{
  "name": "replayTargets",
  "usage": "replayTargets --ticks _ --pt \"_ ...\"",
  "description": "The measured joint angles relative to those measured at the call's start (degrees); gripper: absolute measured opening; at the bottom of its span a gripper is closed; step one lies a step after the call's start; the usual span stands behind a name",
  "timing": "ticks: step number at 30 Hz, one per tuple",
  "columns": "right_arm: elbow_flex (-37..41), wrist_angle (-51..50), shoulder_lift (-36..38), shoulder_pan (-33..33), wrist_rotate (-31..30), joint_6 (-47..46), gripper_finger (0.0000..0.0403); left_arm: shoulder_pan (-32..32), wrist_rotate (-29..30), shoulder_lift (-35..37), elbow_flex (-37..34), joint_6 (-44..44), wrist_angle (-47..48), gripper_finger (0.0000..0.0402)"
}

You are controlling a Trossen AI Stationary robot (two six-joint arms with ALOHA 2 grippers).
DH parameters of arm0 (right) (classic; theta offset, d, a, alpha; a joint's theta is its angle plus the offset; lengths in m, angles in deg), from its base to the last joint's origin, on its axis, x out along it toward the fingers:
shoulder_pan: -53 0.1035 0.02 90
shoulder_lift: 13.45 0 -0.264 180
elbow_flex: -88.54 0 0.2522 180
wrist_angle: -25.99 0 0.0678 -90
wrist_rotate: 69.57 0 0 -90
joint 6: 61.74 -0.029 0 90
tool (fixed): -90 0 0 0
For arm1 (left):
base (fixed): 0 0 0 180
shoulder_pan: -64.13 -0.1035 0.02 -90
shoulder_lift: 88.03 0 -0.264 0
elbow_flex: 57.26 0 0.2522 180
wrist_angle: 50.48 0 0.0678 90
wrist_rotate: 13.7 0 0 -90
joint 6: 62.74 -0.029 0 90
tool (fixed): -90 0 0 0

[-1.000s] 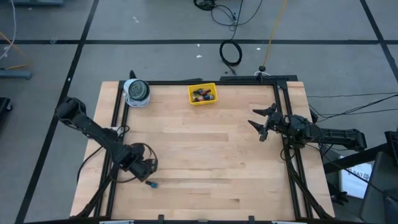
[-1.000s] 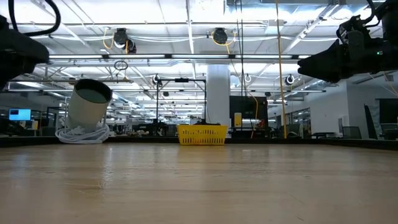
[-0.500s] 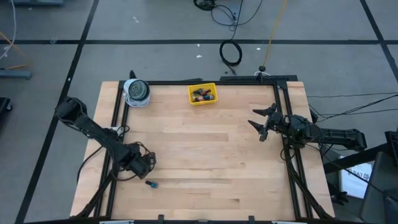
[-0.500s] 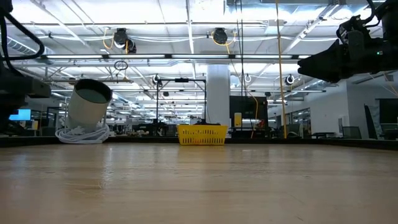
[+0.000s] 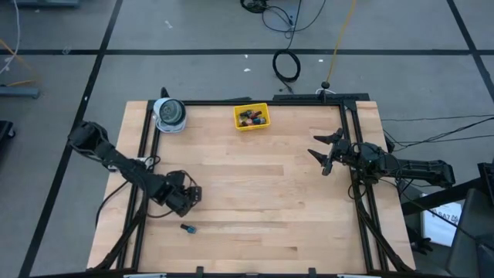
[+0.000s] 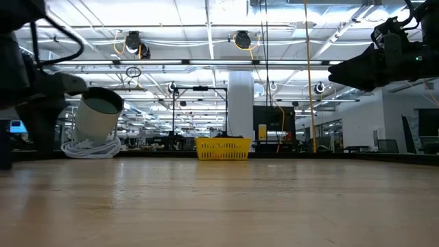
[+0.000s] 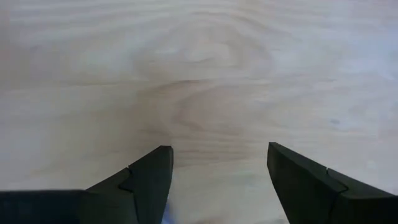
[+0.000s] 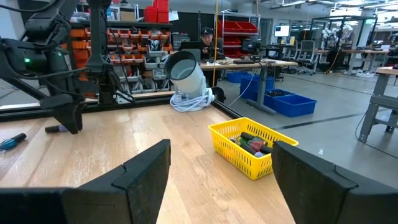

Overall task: Pick & Place Nail Polish
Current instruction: Put the purple nail polish bottle into the yellow bin

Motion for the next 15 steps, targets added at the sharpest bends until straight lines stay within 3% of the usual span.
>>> replayTargets --ticks 9,15 --pt "0.0 0.0 0.0 0.0 0.0 0.0 0.0267 -1.8 -9.1 0.2 0.2 -5.8 2.3 0.0257" --pt "0.0 0.0 0.0 0.0 0.0 0.0 0.0267 -1.7 -9.8 0.5 0.1 -20.0 2.5 0.0257"
